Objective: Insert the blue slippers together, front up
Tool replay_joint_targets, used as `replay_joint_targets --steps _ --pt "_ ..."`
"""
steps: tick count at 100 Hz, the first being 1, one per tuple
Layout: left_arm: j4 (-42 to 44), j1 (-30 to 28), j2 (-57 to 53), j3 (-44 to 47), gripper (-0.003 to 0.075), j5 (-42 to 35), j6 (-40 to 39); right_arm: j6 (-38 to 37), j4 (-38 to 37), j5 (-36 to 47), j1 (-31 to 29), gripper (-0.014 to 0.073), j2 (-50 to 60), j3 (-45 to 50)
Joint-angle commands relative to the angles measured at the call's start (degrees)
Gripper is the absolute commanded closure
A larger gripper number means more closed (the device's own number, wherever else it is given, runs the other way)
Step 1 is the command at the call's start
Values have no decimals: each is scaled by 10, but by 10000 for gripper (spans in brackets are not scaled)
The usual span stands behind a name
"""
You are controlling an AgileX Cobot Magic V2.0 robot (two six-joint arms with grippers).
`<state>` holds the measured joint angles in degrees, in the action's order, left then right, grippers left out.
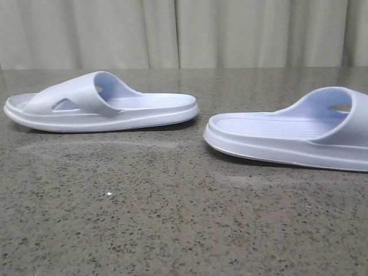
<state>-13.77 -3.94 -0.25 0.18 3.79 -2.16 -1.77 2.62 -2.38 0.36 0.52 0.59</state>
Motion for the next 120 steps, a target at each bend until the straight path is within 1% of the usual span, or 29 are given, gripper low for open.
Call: replay_joint_targets --steps 1,8,17,23,29,35,40,48,58,66,76,85,90,103,108,113,120 --pt "-48 5 -10 5 705 -51 0 2 52 50 -4 672 9 12" --pt "-81 5 -10 4 705 -54 0 2 108 48 -4 672 9 12" --pt "-188 5 -10 3 705 -54 0 2 193 46 -4 672 9 11" --pt "-228 5 -10 2 705 -51 0 2 245 44 -4 672 9 10" --pt "-228 5 -10 -7 705 -30 0 2 286 31 -4 671 9 2" --pt "-217 5 -9 -24 705 0 4 2 287 5 -3 671 7 -18" --pt "-198 5 -1 -42 705 27 9 2 281 -18 -3 671 1 -38" --pt "-149 5 28 -79 705 53 9 2 238 -63 -4 670 -30 -79" --pt "-89 5 98 -143 705 98 18 2 197 -128 -6 670 -111 -139" --pt "-65 5 161 -194 705 153 58 2 150 -179 -15 670 -187 -194" --pt "-64 5 239 -252 705 209 103 2 79 -266 -29 671 -287 -280" --pt "-64 5 284 -284 705 230 110 2 43 -326 -36 672 -350 -337" --pt "-66 5 302 -296 705 232 110 2 37 -351 -36 672 -375 -360" --pt "-88 5 332 -310 704 237 118 2 37 -366 -36 671 -413 -379" --pt "-105 5 339 -311 702 240 139 2 37 -370 -36 664 -418 -379" --pt "-125 10 347 -311 691 242 161 2 37 -371 -36 636 -422 -379" --pt "-156 19 360 -311 643 245 188 2 37 -369 -36 549 -426 -379"
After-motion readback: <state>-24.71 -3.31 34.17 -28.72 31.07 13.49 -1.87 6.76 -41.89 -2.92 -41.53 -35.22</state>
